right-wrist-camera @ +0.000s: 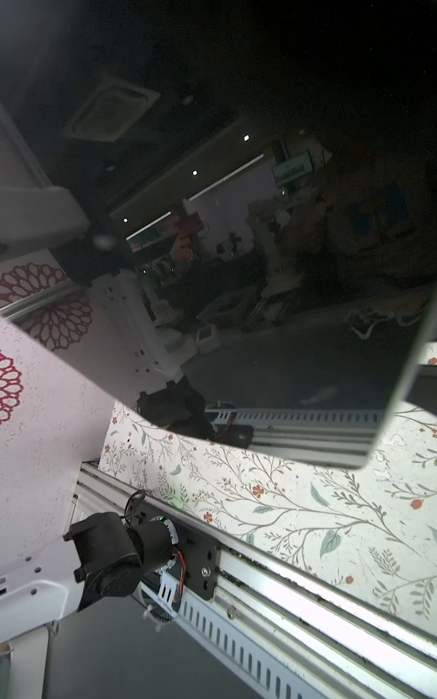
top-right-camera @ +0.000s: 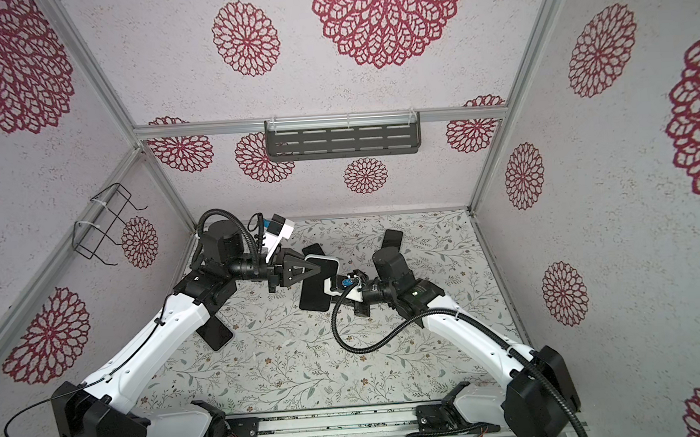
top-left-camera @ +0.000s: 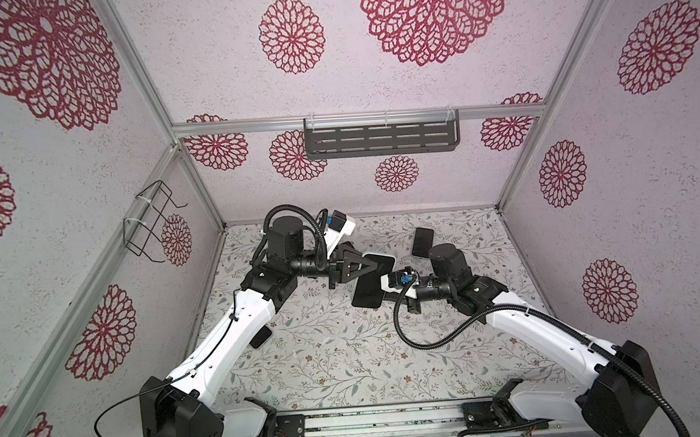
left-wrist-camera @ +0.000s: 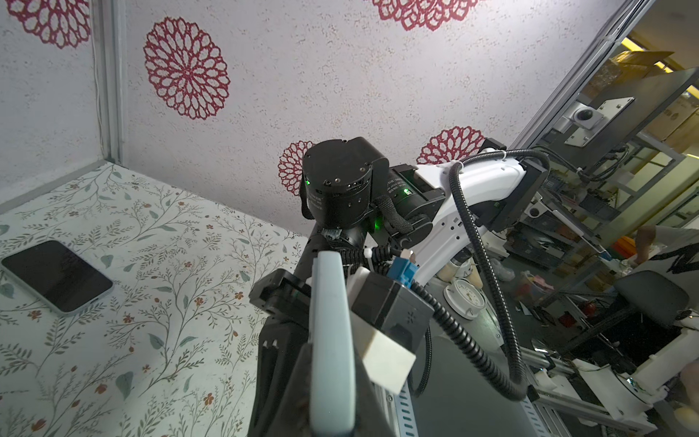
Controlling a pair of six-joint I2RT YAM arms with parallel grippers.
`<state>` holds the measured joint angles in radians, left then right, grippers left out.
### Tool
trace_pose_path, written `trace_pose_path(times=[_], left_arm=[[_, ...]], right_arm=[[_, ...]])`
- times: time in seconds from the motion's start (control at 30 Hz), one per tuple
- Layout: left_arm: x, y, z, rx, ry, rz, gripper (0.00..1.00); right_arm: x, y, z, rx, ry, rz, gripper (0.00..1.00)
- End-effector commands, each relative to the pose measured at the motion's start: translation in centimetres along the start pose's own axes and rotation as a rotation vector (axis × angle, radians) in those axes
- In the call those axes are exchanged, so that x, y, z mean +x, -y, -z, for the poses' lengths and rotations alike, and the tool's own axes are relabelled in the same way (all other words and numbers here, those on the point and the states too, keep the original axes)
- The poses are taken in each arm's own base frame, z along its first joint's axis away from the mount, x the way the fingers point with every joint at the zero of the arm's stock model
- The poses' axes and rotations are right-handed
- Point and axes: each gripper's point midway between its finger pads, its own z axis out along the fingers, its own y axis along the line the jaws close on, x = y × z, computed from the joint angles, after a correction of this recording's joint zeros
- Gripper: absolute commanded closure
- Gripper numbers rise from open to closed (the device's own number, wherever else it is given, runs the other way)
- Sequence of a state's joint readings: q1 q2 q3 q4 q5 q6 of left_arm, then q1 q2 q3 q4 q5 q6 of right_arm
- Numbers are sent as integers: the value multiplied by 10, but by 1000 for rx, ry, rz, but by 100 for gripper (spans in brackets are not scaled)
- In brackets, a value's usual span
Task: Take the phone out of the phone case
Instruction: 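Open the right gripper and draw it back from the cased phone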
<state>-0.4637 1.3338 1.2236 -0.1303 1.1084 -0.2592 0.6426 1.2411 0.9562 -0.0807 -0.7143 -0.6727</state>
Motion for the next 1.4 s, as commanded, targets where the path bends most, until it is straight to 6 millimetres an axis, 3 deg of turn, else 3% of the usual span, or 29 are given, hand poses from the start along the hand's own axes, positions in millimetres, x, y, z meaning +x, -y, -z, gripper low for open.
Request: trace_pose_path(times=[0.0, 0.2, 0.3, 0.33, 0.37, 0.47, 0.6, 0.77, 0.83, 0.97, 1.37], left_arm=[[24, 12, -17, 94, -72, 112, 100], [13, 19, -7, 77, -40, 73, 100], [3, 15, 1, 47, 6, 60, 100], [-3, 14, 5, 40, 34, 60, 100], [-9, 11, 9, 26, 69, 56, 100], [-24, -3, 20, -21, 146, 94, 100], [-32, -27, 28, -104, 198, 155, 100], [-49, -61, 37, -166, 315, 340, 100], [-60, -66, 40, -151, 383, 426, 100], [-55, -89, 45, -196, 483, 648, 100], [-35, -86, 59, -199, 715, 923, 100]], right_arm=[[-83, 33, 27, 173, 214, 218, 100], [-72, 22, 34, 199, 225, 172, 100], [-64, 12, 42, 223, 242, 114, 79], [-64, 10, 46, 237, 261, 83, 60], [-60, 6, 50, 253, 274, 52, 51], [-47, -5, 61, 296, 304, -40, 44], [-33, -7, 77, 385, 357, -217, 39], [-21, 16, 104, 552, 445, -602, 37], [-15, 21, 106, 575, 421, -727, 37], [-16, 25, 102, 542, 396, -915, 38], [-43, 17, 103, 348, 633, -1141, 39]])
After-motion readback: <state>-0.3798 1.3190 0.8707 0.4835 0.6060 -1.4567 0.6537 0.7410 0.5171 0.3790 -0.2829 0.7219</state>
